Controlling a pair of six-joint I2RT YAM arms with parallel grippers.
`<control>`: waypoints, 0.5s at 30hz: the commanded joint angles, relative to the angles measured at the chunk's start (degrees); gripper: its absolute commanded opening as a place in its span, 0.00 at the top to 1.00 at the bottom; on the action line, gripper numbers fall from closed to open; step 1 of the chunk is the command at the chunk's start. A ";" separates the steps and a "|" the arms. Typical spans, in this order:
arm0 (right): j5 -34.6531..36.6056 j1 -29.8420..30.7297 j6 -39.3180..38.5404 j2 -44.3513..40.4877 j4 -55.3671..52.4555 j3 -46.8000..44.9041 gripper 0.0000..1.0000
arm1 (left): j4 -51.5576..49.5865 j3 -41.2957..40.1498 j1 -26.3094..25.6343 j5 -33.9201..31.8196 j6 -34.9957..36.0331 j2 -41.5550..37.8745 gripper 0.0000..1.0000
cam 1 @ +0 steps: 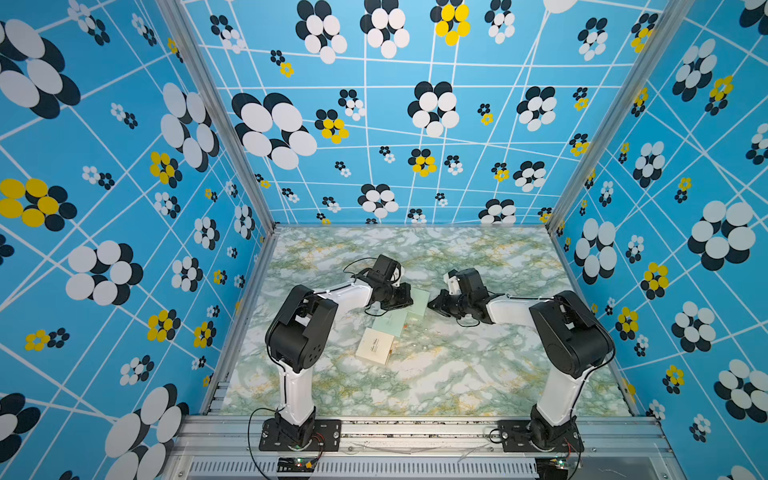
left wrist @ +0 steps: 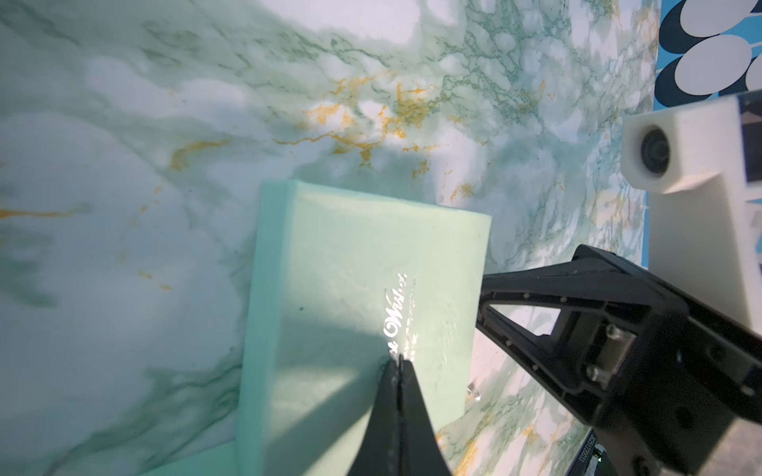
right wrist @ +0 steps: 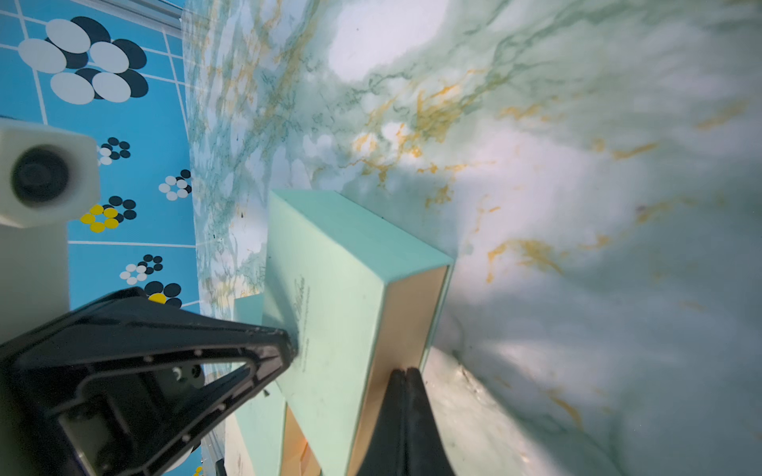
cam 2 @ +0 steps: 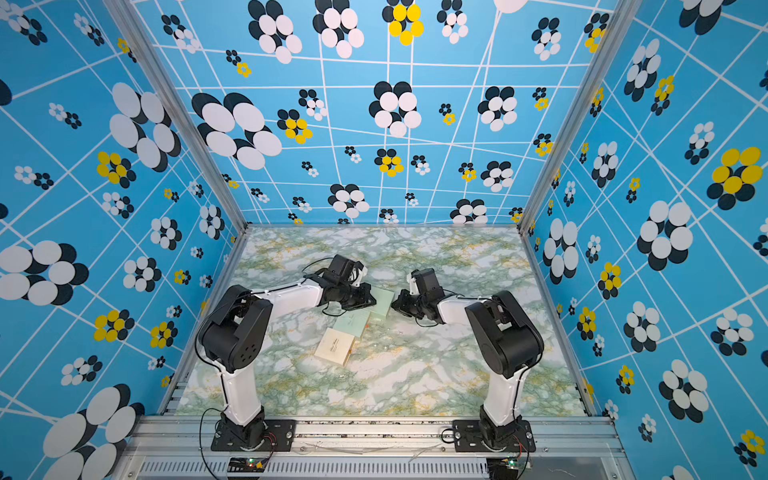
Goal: Take out the earrings from the drawer-style jewelry box
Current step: Open the drawer in the jewelry box.
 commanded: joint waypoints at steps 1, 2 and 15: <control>0.91 -0.27 -1.95 -0.86 -0.34 -1.28 1.00 | -0.41 -1.36 0.12 -0.42 -0.83 0.95 1.00; 1.21 -0.27 -2.45 -1.15 -0.79 -1.36 1.00 | -0.40 -1.43 0.18 -0.42 -0.95 0.99 1.00; 4.87 -0.27 -7.72 -4.19 -6.43 -1.96 1.00 | -1.28 -1.06 0.21 -0.69 -0.90 1.25 1.00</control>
